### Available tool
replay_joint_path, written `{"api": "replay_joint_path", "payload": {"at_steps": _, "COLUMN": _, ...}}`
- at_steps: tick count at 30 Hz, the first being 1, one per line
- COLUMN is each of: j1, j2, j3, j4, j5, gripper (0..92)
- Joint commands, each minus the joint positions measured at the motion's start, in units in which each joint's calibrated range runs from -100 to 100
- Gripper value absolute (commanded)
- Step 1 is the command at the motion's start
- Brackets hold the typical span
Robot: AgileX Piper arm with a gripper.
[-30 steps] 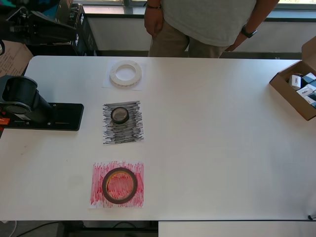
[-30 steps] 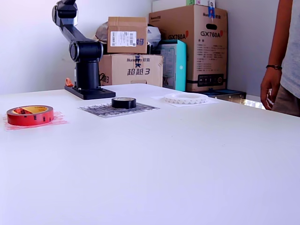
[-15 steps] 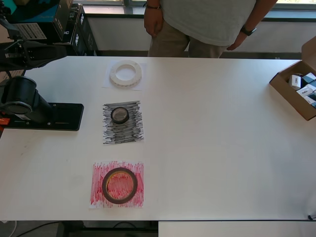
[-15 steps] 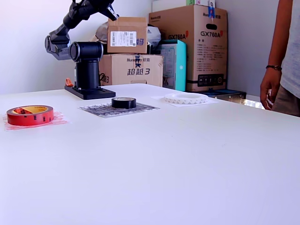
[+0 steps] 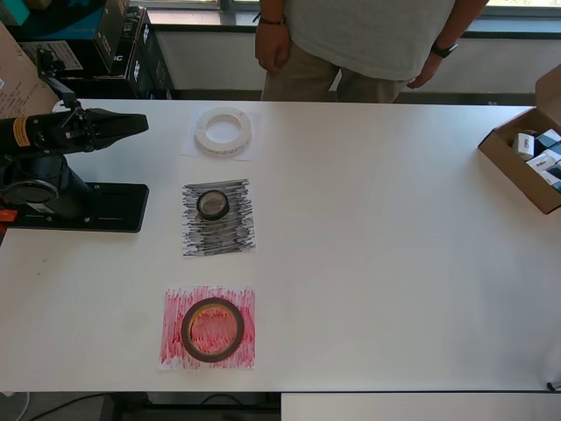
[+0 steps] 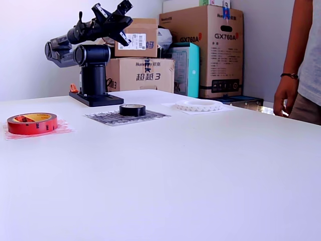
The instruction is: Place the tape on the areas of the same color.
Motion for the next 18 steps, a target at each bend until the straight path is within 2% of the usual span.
{"api": "replay_joint_path", "payload": {"at_steps": 1, "j1": -0.3, "j2": -0.4, "j3": -0.2, "j4": 9.9, "j5": 0.4, "gripper": 0.0}}
{"api": "replay_joint_path", "payload": {"at_steps": 18, "j1": 0.3, "j2": -0.3, "j3": -0.3, "j4": 9.9, "j5": 0.1, "gripper": 0.1}}
